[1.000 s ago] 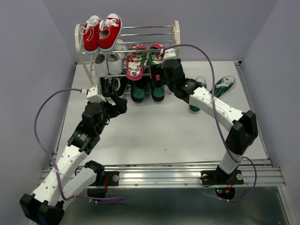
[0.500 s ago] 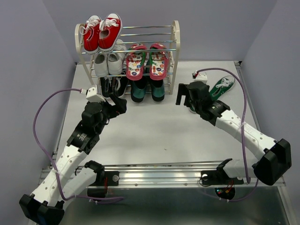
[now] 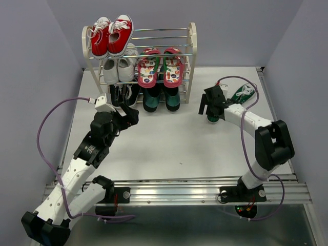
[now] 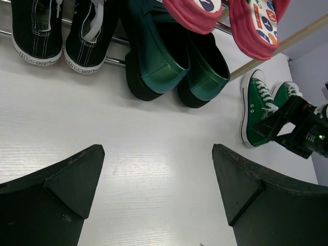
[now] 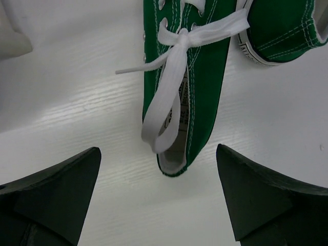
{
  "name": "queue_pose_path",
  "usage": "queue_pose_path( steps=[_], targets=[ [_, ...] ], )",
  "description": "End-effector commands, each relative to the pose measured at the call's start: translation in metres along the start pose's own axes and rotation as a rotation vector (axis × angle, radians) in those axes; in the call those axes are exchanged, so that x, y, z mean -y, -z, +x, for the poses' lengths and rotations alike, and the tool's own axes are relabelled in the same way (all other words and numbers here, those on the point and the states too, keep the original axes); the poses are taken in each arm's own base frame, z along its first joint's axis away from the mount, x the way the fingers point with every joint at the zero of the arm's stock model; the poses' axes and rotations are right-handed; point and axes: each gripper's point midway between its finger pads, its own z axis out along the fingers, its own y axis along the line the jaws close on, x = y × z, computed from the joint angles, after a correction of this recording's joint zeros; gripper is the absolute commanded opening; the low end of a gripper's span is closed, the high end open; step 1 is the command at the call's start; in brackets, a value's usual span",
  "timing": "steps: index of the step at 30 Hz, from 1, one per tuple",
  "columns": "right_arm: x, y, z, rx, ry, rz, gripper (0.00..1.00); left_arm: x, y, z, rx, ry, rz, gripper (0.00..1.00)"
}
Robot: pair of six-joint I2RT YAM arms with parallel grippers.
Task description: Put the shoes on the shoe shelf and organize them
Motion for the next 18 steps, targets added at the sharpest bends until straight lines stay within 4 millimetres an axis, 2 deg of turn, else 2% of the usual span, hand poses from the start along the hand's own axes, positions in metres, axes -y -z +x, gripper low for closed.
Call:
queue_pose_path(
  steps=[1, 8, 9, 12, 17, 18],
  targets=[
    [0.002, -0.013, -0.027, 0.052, -0.053, 0.044, 1.0, 0.004, 0.003, -0.013, 0.041, 0.014, 0.002, 0.99],
    [0.008, -0.034, -0.024, 0.029, -0.052, 0.086, 0.92, 0.003, 0.005, -0.016, 0.054, 0.018, -0.001, 0.99],
    [0.011, -0.036, -0.023, 0.025, -0.064, 0.093, 0.86, 0.004, 0.005, -0.016, 0.055, 0.016, 0.002, 0.99],
    [0.013, -0.037, -0.017, 0.014, -0.078, 0.098, 0.74, 0.003, 0.005, -0.017, 0.058, 0.013, -0.004, 0.99],
    [0.018, -0.034, -0.012, 0.012, -0.081, 0.108, 0.73, 0.003, 0.006, -0.017, 0.059, 0.012, -0.003, 0.99],
    [0.02, -0.033, -0.01, 0.01, -0.085, 0.111, 0.67, 0.003, 0.006, -0.017, 0.059, 0.01, -0.003, 0.99]
  ],
)
